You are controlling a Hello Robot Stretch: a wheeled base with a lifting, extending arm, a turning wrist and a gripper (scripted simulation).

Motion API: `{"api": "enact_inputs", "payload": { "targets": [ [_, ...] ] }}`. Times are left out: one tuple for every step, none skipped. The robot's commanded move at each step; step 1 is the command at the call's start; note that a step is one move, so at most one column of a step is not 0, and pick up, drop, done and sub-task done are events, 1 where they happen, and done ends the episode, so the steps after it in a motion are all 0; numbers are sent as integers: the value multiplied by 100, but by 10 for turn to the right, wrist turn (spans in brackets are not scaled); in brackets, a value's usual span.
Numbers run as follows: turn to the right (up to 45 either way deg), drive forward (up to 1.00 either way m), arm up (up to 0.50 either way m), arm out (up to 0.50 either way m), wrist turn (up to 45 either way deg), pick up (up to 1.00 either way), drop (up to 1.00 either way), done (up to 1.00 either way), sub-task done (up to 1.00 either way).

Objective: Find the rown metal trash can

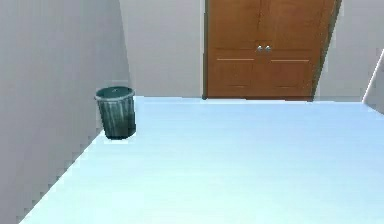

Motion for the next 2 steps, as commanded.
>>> {"api": "enact_inputs", "payload": {
  "targets": [
    [0,100,0,0,0,0,0,0,0],
    [0,75,0,0,0,0,0,0,0]
  ]
}}
